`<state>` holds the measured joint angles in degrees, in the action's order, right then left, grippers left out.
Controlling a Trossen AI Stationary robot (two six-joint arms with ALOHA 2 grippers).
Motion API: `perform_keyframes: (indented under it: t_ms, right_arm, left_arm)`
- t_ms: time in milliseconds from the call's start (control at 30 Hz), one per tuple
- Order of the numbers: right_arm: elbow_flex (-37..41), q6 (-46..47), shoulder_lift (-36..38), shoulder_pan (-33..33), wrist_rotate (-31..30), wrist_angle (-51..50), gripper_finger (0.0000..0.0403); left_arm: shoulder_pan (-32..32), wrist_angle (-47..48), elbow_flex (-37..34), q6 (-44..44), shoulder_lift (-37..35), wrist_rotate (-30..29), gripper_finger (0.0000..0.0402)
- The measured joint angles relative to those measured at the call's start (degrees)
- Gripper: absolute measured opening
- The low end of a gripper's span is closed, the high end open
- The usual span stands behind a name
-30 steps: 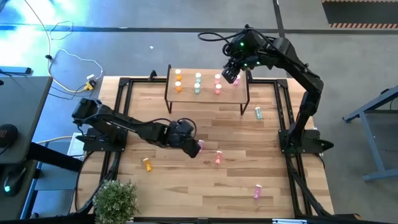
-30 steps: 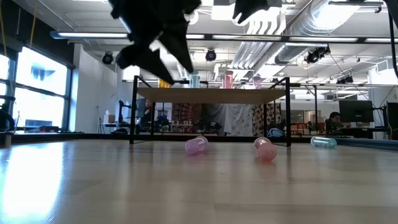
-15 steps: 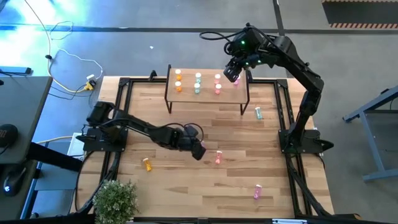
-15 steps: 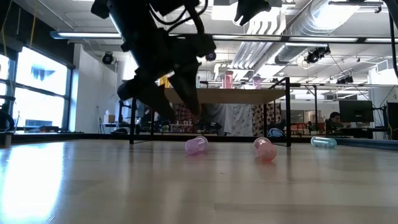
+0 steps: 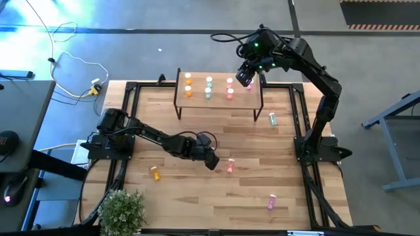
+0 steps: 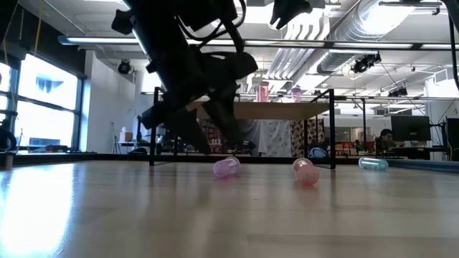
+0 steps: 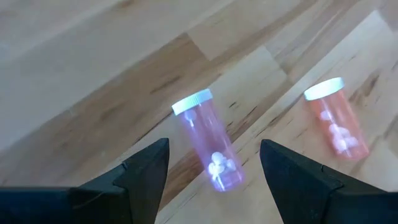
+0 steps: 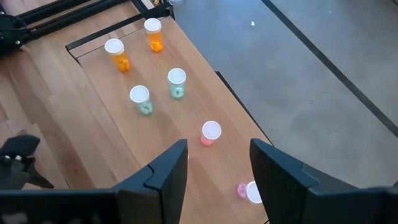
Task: Pick and place medicine bottles onto shelf by color
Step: Put the top purple pill bottle on the shelf aligned with the purple pill bottle
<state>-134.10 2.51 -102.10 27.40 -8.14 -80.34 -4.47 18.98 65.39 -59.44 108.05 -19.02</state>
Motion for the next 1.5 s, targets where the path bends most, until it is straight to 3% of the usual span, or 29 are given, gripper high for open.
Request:
perform_keyframes:
  t_ms: [633,1133,1500]
  right_arm:
    - [0.0,0.0,0.0,0.0,-0.1,0.0,0.0165]
    - [0.0,0.1,0.0,0.0,0.0,0.0,0.0165]
    - [0.0,0.0,0.0,0.0,-0.4,-0.7,0.0165]
  left_arm:
    - [-0.4,1.2,0.3,2.7,5.5,-0.4,0.0237]
    - [-0.3,3.8,0.0,6.2,5.2,1.5,0.012]
    - [0.1,4.1,-0.3,12.2,0.7,8.2,0.0103]
